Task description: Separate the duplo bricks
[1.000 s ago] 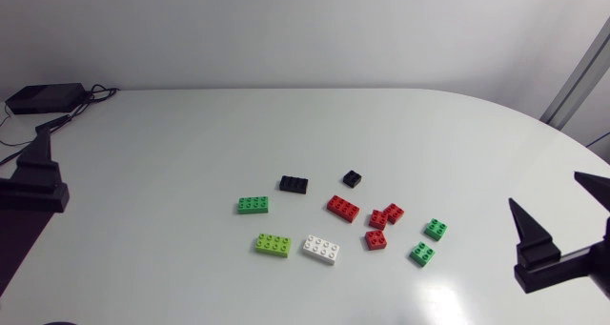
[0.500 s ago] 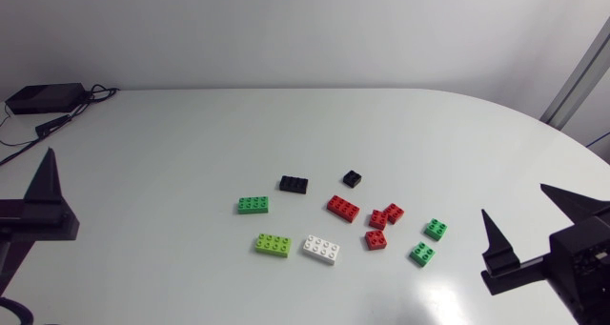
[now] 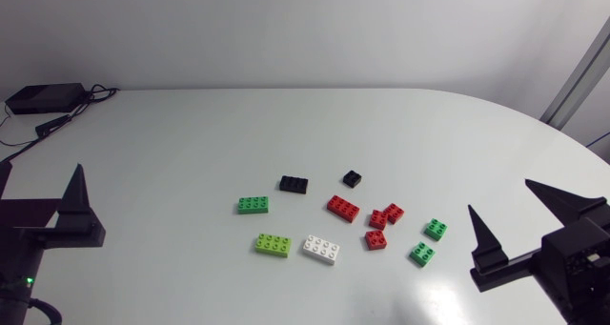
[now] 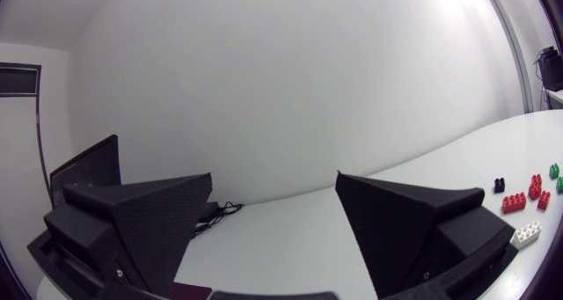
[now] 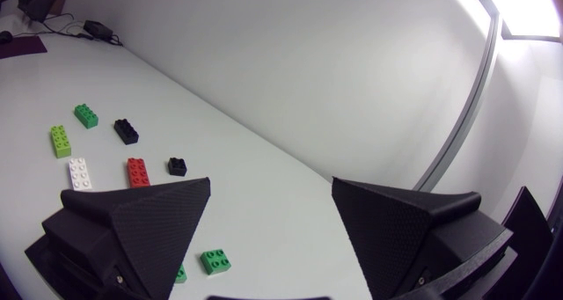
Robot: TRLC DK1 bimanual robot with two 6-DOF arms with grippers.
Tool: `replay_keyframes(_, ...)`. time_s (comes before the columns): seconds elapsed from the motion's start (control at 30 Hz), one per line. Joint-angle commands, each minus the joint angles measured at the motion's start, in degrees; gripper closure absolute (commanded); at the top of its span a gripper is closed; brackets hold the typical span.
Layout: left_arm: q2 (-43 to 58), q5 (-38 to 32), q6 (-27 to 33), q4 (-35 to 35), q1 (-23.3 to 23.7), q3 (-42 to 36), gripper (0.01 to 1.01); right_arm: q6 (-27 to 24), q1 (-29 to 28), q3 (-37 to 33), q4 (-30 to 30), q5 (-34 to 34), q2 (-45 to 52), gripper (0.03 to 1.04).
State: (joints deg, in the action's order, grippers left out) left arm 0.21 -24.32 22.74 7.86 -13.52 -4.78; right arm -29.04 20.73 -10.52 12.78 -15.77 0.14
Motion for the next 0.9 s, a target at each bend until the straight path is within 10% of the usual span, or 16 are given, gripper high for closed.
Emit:
replay_keyframes(0.0,-1.35,1.46,-2.88,1.63,0.95,1.61,0.048,1.44,0.36,2.00,-2.40,0.56,0.03,0.07)
replay_keyframes(0.87,-1.35,15.79,-7.89,-2.85,4.29,4.95,0.048,8.73,-0.69,10.79,-14.80,5.22,-0.23,0.07)
